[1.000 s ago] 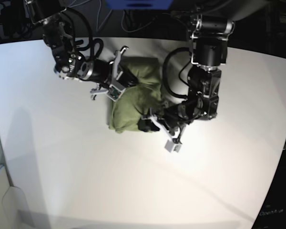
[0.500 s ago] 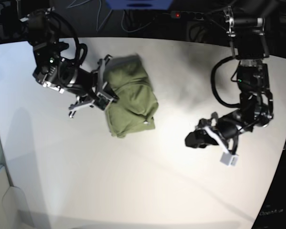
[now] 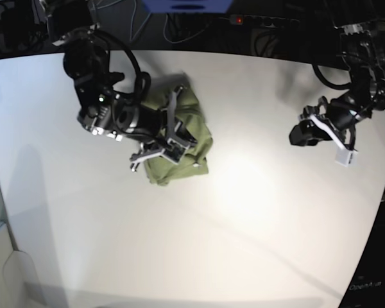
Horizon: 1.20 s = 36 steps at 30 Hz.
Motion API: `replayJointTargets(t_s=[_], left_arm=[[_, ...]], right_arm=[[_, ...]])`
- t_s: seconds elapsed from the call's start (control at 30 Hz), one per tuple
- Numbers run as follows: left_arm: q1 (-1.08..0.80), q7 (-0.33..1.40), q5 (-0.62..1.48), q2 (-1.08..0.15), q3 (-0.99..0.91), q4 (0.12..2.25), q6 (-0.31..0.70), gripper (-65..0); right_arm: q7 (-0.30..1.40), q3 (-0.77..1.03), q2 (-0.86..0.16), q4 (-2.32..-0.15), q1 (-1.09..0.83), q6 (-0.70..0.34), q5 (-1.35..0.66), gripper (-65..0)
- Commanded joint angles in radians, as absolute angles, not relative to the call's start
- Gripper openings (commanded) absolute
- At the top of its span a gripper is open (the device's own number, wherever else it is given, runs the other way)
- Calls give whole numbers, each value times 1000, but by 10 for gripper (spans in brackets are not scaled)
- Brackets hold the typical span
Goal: Fold the T-shirt properly
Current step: 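Pull the left gripper away and press the bundle with the right gripper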
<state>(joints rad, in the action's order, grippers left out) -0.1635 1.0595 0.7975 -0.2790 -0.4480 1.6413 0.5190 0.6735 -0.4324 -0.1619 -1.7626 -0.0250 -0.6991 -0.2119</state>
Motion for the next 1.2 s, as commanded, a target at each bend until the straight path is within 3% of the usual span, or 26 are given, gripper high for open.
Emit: replayJointTargets(t_s=[0.0,0.47,0.73,0.97,1.17], left_arm=[[-165,1043,817,-292,-463,1673,522,-425],[-298,1043,819,-292,-544,1725,526,-425],[-320,1043,819,-294,-604,1770,526,-425],[-348,1052,819,-294,-605,1868,526,-425],[-361,1086,819,-289,-673,1873,527,-425]], right_arm=[[650,-432,-151,-1751,7,-698,-222,-649],[461,-426,-173,-1359,180,-698,-222,-649],[410,-424,-202,-1259,196,-698,-220,-649],[412,-421,-239,-1265,208,-698,-222,-649],[466,-360,-272,-1515,130,-698,-223,-649]])
